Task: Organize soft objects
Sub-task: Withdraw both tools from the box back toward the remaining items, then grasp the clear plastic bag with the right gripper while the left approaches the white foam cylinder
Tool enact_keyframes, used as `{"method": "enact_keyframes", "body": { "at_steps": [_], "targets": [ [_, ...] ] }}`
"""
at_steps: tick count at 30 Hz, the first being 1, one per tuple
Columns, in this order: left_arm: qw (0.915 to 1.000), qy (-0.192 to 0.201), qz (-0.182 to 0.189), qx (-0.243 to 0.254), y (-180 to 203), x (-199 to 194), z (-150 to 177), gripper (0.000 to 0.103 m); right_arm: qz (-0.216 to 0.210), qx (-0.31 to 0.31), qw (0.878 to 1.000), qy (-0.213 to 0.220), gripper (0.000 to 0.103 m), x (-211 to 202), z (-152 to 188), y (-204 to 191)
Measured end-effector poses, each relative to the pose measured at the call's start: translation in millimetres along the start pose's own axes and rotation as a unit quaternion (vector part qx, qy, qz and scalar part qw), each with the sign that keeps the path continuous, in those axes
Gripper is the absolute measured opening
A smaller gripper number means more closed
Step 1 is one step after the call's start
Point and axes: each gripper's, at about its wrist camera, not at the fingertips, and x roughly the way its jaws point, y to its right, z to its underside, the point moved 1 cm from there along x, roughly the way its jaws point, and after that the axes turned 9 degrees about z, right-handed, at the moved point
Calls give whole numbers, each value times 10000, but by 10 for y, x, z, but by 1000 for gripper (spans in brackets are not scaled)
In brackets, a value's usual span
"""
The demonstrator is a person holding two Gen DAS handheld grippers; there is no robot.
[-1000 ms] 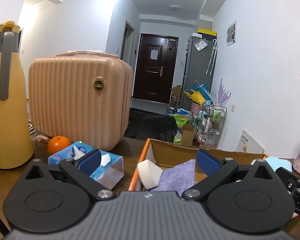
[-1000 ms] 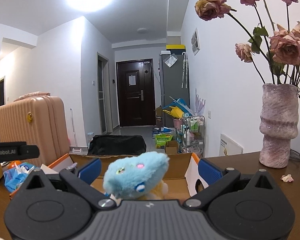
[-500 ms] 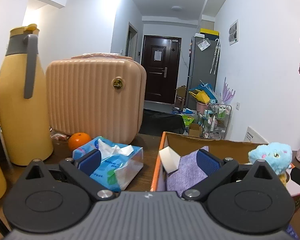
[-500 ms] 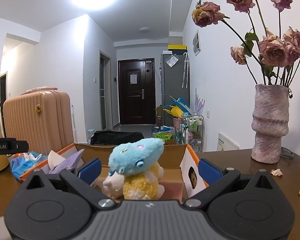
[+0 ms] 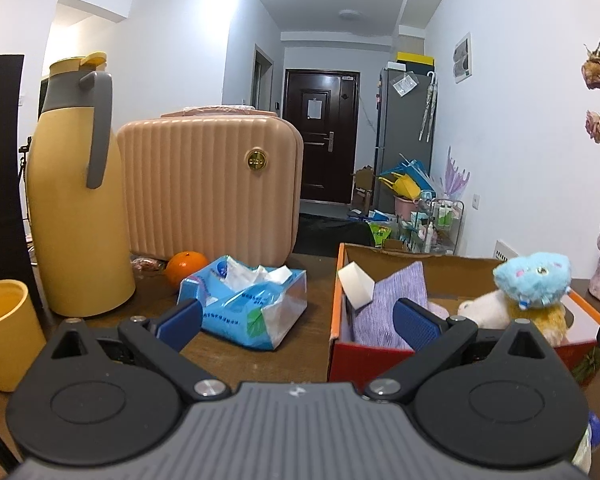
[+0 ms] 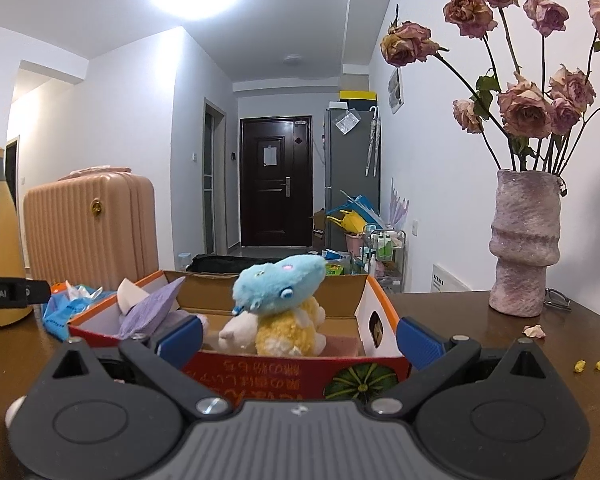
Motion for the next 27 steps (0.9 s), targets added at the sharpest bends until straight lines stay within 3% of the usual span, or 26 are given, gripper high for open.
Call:
{"method": "enact_keyframes", "body": {
  "at_steps": [11,27],
  "targets": [
    [9999,-110,78,56,-86,-325,141,103,-118,-176,9997,-80,103,-270,99,-59],
    [9982,-372,468,73,-176,-715,327,103,-230,-380,9982,-411,103,-626,264,-113]
  ]
}}
